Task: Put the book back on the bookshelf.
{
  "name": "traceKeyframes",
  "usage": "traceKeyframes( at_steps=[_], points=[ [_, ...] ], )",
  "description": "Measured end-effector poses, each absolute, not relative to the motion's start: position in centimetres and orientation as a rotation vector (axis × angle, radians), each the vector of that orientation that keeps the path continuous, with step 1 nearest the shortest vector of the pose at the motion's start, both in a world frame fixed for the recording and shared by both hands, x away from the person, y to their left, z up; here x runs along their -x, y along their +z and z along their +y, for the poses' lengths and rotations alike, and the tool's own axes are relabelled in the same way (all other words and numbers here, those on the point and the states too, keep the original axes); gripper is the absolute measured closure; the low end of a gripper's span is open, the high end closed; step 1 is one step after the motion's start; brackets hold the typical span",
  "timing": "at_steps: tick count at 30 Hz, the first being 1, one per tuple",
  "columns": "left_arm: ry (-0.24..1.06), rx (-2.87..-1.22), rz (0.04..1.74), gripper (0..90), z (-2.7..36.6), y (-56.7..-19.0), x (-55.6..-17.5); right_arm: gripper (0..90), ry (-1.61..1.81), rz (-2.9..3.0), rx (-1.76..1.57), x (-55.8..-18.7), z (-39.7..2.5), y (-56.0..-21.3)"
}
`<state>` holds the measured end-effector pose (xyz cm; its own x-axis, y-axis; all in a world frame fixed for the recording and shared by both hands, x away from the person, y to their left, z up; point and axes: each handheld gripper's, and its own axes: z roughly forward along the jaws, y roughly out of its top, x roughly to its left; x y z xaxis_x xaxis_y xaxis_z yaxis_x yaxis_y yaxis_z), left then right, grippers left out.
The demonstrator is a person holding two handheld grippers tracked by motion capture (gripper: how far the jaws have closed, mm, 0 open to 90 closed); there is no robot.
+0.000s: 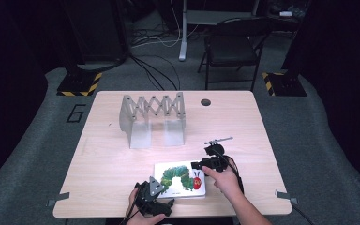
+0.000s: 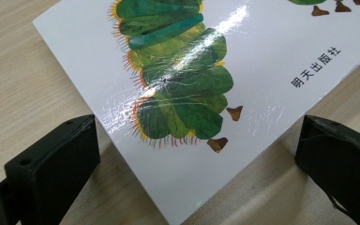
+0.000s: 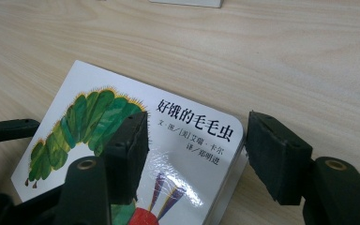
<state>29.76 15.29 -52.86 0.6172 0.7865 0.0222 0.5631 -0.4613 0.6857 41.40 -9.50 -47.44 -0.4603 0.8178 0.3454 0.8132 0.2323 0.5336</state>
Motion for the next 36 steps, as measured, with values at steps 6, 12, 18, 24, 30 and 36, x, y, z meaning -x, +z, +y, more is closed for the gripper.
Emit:
traceKeyframes(
  at_steps=[6, 12, 18, 24, 30, 36],
  points=[
    [0.446, -2.197, 1.067, 0.0, 15.18, -52.81, -29.80, 39.5, 1.074, 2.451, -1.620, -41.27, -9.49, -47.10],
    [0.436, -2.208, 1.083, 0.0, 15.07, -52.67, -29.95, 39.5, 1.079, 2.446, -1.619, -41.16, -9.45, -46.84],
    [0.442, -2.210, 1.100, 0.0, 14.88, -52.61, -30.09, 39.5, 1.086, 2.446, -1.614, -41.12, -9.48, -46.73],
    [0.438, -2.214, 1.121, 0.0, 14.70, -52.51, -30.18, 39.7, 1.093, 2.440, -1.609, -41.07, -9.48, -46.60],
    [0.460, -2.213, 1.131, 0.0, 14.90, -52.44, -30.34, 42.3, 1.124, 2.450, -1.644, -41.03, -9.53, -46.66],
    [0.490, -2.223, 1.106, 0.0, 15.13, -52.38, -30.56, 42.4, 1.127, 2.455, -1.666, -41.12, -9.39, -46.91]
  ],
)
